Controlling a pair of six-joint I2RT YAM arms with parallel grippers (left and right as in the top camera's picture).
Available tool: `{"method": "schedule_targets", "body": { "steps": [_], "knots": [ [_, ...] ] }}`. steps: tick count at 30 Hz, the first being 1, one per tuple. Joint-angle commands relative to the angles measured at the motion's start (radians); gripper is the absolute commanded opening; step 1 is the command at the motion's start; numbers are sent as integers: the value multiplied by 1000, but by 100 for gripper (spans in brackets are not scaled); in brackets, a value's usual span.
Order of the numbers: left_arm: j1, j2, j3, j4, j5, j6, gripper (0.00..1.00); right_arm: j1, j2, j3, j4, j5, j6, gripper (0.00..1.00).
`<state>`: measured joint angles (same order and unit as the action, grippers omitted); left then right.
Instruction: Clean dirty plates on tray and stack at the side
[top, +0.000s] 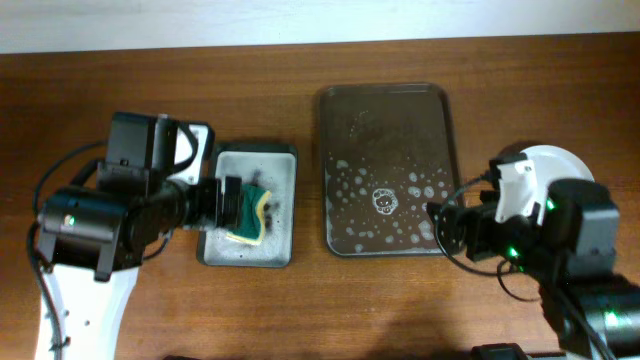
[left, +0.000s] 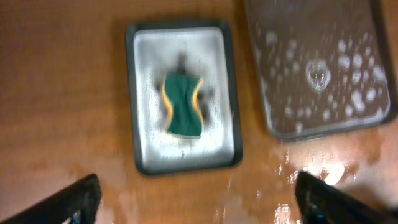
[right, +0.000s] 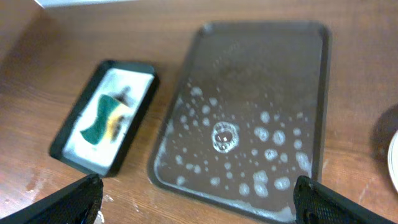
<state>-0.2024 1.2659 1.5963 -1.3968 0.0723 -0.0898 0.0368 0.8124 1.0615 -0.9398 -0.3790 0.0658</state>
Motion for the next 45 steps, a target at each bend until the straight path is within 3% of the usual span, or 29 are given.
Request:
{"method": "schedule_targets", "body": {
  "steps": [1, 15, 18, 21, 23, 27, 32, 34, 45],
  "knots": [
    [5, -16, -4, -48, 8, 16, 100, -4, -53, 21, 0, -29, -10, 99],
    [5, -14, -4, -41, 11, 16, 100, -4, -55, 21, -80, 30, -11, 99],
    [5, -14, -4, -41, 11, 16, 100, 28, -138, 12, -89, 51, -125, 99],
    [5, -14, -4, -41, 11, 16, 100, 62, -267, -129, 50, 79, -190, 99],
    [5, -14, -4, -41, 11, 16, 100, 61, -409, -369, 195, 100, -189, 99],
    [5, -14, -4, -41, 11, 16, 100, 61, -629, -671, 320, 100, -189, 99],
    [5, -14, -4, -41, 11, 16, 100, 61, -809, -985, 703, 100, -189, 99],
    [5, -14, -4, -41, 11, 16, 100, 61, -809, -1042, 872, 100, -189, 99],
    [5, -14, -4, -41, 11, 16, 100, 61, -809, -1056, 890, 100, -189, 99]
  ]
}}
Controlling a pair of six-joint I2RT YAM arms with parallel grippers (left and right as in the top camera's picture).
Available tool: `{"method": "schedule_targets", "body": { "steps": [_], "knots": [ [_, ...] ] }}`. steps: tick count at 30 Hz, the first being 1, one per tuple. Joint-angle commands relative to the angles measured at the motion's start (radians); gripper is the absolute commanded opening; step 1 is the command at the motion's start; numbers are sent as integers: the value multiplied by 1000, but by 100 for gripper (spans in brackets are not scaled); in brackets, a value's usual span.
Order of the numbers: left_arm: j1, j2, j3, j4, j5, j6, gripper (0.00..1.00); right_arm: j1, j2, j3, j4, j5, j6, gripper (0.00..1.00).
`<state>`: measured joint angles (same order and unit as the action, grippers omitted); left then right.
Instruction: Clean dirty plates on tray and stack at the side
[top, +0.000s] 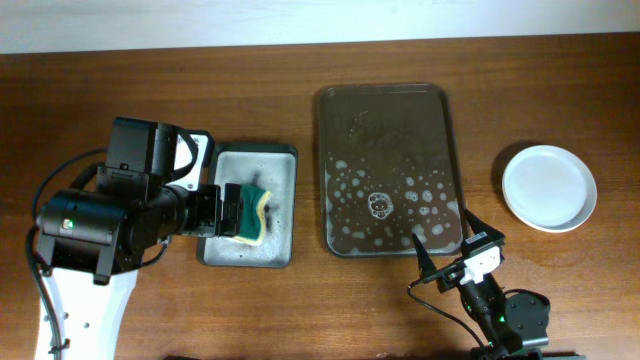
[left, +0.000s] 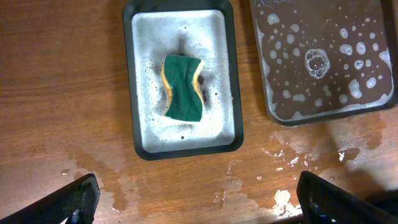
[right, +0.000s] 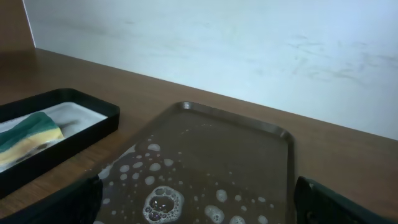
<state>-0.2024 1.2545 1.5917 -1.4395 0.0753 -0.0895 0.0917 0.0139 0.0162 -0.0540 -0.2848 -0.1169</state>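
Note:
The large dark tray (top: 388, 120) holds soapy water and bubbles (right: 163, 204) and has no plate on it. A white plate (top: 549, 187) lies on the table to its right. A green-and-yellow sponge (left: 183, 88) rests in the small black tray (left: 138, 93). My left gripper (top: 232, 210) hangs open above that small tray, its fingers (left: 78, 199) spread wide with nothing between them. My right gripper (top: 445, 235) sits low at the big tray's front edge, open and empty, and faces across the tray towards the wall.
Water smears and droplets (left: 283, 200) wet the wooden table (top: 100, 90) in front of both trays. A pale wall (right: 249, 43) stands behind the table. My right arm's base (top: 515, 315) is at the table's front edge.
My right arm was over the plate at the right; it is now low at the front edge, so the plate shows fully. My left gripper has shifted slightly left over the sponge tray.

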Motion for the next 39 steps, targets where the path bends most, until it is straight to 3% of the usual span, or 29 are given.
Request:
{"method": "schedule_targets", "body": {
  "steps": [1, 7, 11, 17, 21, 26, 29, 35, 39],
  "knots": [
    [5, -2, 0, 2, 8, 16, 100, 6, -10, -11, 5, 6, -6, 99],
    [5, -74, -18, 21, -48, 16, 100, 6, -10, -11, 5, 6, -6, 99],
    [16, -377, -263, 401, -71, 16, 100, 6, -10, -11, 5, 6, -6, 99],
    [101, -851, -864, 917, -71, 16, 100, 6, -10, -11, 5, 6, -6, 99],
    [114, -1081, -1150, 1114, -71, 16, 100, 6, -10, -11, 5, 6, -6, 99],
    [114, -1254, -1435, 1373, -70, 16, 100, 6, -10, -11, 5, 6, -6, 99],
    [122, -1250, -1553, 1541, -53, 16, 100, 6, -10, -11, 5, 6, -6, 99],
    [134, -1250, -1584, 1493, -52, 16, 100, 6, -10, -11, 5, 5, -6, 99],
    [134, -1248, -1582, 1360, -56, 16, 100, 6, -10, -11, 5, 6, -6, 99]
  ]
}}
